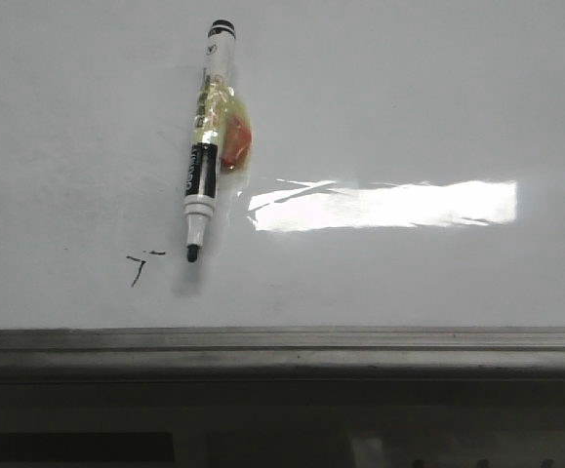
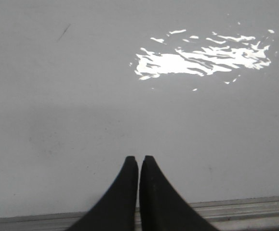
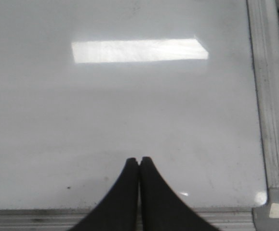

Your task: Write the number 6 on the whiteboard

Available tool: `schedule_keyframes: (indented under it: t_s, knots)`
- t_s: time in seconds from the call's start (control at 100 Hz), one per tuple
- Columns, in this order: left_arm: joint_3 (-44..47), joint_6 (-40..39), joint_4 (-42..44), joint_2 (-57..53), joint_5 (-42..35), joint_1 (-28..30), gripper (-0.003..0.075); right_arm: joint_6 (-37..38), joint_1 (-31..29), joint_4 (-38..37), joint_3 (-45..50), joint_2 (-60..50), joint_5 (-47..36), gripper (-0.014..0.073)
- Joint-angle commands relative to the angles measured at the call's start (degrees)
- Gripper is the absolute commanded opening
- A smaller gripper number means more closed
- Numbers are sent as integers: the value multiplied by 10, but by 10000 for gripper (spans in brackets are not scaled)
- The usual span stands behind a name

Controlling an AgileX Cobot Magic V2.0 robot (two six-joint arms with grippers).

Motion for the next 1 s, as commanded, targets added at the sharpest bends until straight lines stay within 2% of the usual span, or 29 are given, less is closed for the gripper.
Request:
schedule_keyframes:
  t_s: [0.0,0.81,0.94,0.99]
  knots:
    - [12,-6,-3,6,-47,2,-20,2,-4,-1,8,-9,-14,-43]
    - [12,-6,-3,6,-47,2,-20,2,-4,-2,8,-9,-14,-43]
    - [12,-6,-6,6,-60,2,-20,2,-4,-13,8,-9,-59,-43]
    - [12,-6,-44,6,-71,2,-20,2,-4,-12,8,-9,-101,-43]
